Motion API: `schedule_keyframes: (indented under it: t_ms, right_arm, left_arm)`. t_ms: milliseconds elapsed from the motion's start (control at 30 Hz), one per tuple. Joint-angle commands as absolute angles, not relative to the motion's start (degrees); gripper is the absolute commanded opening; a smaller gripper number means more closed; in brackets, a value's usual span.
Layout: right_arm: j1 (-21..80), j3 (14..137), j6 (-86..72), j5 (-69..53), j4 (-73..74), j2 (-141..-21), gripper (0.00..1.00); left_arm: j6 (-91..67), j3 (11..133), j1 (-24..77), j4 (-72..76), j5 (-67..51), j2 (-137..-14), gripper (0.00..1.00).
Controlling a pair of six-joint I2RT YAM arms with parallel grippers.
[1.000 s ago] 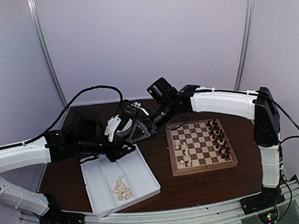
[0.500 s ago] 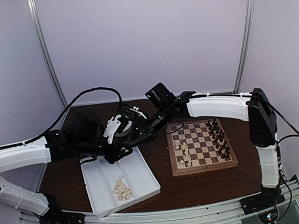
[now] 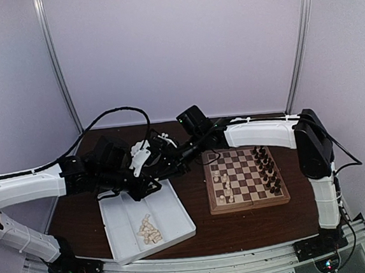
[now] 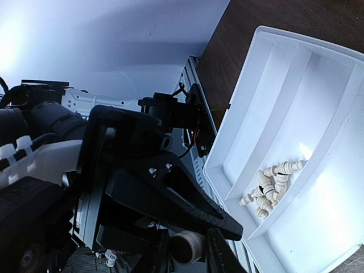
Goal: Set up the chess pieces on the board
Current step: Pass from the left arm to the right
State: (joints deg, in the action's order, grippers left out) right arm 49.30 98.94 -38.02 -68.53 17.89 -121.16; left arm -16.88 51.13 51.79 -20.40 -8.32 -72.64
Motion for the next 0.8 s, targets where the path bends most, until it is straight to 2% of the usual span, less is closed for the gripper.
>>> schedule_keyframes:
  t_ms: [0, 100, 200, 300, 433, 567, 767]
  right_arm:
    - [50.3, 97.9, -38.0, -67.7, 16.8, -122.2, 0.23]
    - [50.1, 98.1, -35.7, -66.9, 19.4, -121.9, 0.17]
    - [48.9, 96.7, -37.4, -67.3, 17.2, -121.5, 0.09]
    - [47.0, 94.8, -42.2, -68.8, 10.9, -121.0, 0.08]
    - [44.8, 92.9, -49.5, -70.8, 1.2, -119.7, 0.08]
    - [43.6, 91.8, -54.2, -71.7, -5.3, -118.6, 0.08]
    - [42.6, 90.5, -59.0, -72.1, -11.2, -117.7, 0.09]
  left_arm:
    - [-15.3, 54.3, 52.6, -15.1, -6.6, -72.2, 0.09]
    - [-15.6, 54.2, 52.6, -15.9, -4.4, -71.5, 0.14]
    - [-16.3, 53.5, 52.6, -15.9, -2.6, -70.7, 0.27]
    - [-16.8, 51.9, 52.7, -14.5, -1.9, -69.4, 0.39]
    - [-17.2, 47.3, 52.6, -9.3, -2.6, -66.9, 0.48]
    - [-17.6, 41.4, 52.6, -1.1, -4.2, -64.8, 0.52]
    - [-18.8, 33.2, 52.6, 13.8, -1.9, -62.8, 0.53]
